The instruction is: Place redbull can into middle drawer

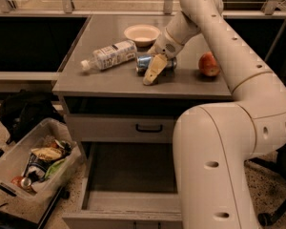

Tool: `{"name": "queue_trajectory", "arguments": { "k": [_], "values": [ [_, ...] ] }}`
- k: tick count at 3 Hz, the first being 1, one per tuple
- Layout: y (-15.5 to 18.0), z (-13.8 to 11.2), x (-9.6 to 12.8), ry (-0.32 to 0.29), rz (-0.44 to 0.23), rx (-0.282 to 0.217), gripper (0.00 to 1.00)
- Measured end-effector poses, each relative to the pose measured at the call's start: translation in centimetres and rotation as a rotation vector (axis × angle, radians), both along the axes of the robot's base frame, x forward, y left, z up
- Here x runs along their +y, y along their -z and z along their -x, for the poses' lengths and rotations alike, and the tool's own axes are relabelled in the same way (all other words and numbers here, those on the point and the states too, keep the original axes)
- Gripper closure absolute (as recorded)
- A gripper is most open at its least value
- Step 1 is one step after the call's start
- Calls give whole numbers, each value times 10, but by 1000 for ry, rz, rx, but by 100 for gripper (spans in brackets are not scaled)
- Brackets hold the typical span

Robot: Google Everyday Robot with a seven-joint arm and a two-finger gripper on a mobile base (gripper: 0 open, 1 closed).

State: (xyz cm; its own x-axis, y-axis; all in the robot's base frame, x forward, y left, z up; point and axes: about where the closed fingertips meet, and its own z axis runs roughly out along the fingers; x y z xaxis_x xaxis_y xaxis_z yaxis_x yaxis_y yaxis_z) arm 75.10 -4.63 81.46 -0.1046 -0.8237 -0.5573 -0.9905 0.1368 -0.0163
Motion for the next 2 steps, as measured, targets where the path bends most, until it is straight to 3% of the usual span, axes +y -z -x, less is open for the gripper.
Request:
{"name": "queue_trajectory", "arguments": {
  "k": [2],
  "values": [
    [0,0,0,0,0,0,88]
  ]
}}
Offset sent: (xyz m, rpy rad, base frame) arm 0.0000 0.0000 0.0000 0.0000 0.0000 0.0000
